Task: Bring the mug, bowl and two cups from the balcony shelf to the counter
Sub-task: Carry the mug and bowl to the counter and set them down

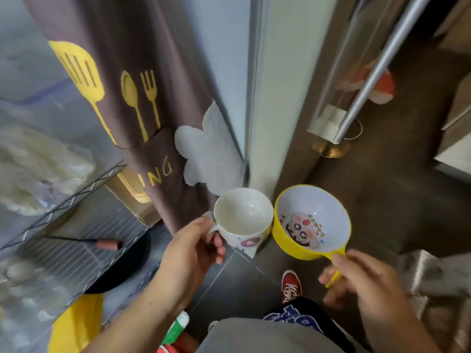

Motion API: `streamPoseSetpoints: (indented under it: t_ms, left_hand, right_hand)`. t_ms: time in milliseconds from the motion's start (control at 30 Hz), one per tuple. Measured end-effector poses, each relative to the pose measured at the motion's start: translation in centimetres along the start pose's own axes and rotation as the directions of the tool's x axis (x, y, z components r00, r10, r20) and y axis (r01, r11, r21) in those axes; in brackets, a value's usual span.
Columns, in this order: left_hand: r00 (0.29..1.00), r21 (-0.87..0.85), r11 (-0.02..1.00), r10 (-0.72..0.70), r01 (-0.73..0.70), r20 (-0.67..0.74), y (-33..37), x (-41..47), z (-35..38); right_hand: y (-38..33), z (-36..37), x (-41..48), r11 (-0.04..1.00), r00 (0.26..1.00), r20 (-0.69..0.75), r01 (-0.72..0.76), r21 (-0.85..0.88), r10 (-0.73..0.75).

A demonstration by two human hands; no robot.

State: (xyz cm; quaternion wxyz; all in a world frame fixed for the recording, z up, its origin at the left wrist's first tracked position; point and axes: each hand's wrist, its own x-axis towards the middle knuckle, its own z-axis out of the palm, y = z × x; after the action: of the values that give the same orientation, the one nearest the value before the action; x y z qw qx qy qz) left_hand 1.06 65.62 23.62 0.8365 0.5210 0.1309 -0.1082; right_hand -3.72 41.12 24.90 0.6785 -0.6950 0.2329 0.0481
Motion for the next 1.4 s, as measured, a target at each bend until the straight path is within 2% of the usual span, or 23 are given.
streamPoseSetpoints:
  t_ms: [200,400,600,767,900,1000,1167,1400]
  left_hand:
    - [0.983,0.118,0.984,-0.145,0.131,0.114,-5.1,4.6,6.6]
    - [0.953,0.222,0.954,-0.243,0.2,0.182,-9.6,10.4,15.5]
    - [0.914,0.328,0.923,-0.296,0.2,0.276,-14.1,16.9,25.1]
    - [0.926,0.3,0.932,-0.281,0.202,0.25,-16.7,21.3,31.3]
    - [0.931,0.353,0.912,-0.296,0.209,0.213,-17.2,23.7,34.4]
    - [0.938,0.396,0.896,-0.294,0.203,0.185,-17.8,26.0,37.0]
    - [0.934,0.408,0.881,-0.323,0.238,0.153,-19.5,31.1,42.0]
    - [0.879,0.467,0.852,-0.391,0.235,0.272,-22.4,41.3,53.3]
  right_hand:
    - [2.3,-7.3,1.7,0.989,0.972,-0.184,-0.136,0.058,0.145]
    - [3.6,-15.8,4.8,0.985,0.927,-0.338,-0.131,0.112,0.162]
    - [4.1,-25.3,10.2,0.981,0.875,-0.449,-0.128,0.145,0.181]
    - [2.7,-32.5,15.8,0.986,0.852,-0.499,-0.109,0.125,0.157]
    - [1.0,-36.4,20.1,0.992,0.857,-0.5,-0.1,0.074,0.124]
    - [0.5,-38.9,24.0,0.99,0.856,-0.497,-0.116,0.078,0.14]
    - [0.4,-42.0,30.9,0.985,0.816,-0.552,-0.134,0.111,0.174]
    - [-1.9,-47.8,38.8,0.981,0.743,-0.641,-0.132,0.145,0.195]
